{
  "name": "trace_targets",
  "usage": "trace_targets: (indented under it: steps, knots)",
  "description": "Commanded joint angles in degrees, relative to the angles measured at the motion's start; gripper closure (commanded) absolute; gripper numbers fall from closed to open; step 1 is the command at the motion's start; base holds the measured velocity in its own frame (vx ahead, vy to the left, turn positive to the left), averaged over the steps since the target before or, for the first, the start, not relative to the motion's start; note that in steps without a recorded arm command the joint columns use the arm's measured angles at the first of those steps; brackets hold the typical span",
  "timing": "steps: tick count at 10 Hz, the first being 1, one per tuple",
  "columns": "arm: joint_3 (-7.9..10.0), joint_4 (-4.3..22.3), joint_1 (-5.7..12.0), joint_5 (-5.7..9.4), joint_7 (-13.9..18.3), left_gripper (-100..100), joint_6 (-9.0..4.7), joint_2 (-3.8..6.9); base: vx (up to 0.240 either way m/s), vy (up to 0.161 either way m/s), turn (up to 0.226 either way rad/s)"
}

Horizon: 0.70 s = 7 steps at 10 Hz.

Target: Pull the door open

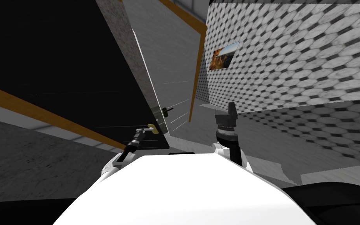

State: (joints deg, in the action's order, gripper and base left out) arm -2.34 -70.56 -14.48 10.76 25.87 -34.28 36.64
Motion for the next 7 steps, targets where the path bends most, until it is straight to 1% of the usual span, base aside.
trace_targets:
  steps: [1, 3, 4, 5, 6, 7]
  knots:
    - [-1.32, -0.16, -1.17, -0.15, 0.99, 100, -1.91, 0.86, -0.186, 0.052, -0.124]
    - [-2.08, -0.35, -2.21, -0.14, 1.86, 100, -3.56, 1.91, -0.205, 0.06, -0.122]
    - [-2.51, -0.45, -2.82, -0.14, 2.36, 100, -4.51, 2.52, -0.197, 0.107, -0.123]
    - [-1.62, -0.14, -2.68, 0.04, 1.93, 100, -3.73, 2.42, -0.096, 0.06, -0.024]
    - [-2.22, 0.23, -3.44, -0.05, 2.61, 100, -5.3, 3.14, -0.145, 0.06, -0.136]
    - [-2.46, 0.42, -3.73, -0.07, 2.94, 100, -6.11, 3.53, -0.225, 0.106, -0.218]
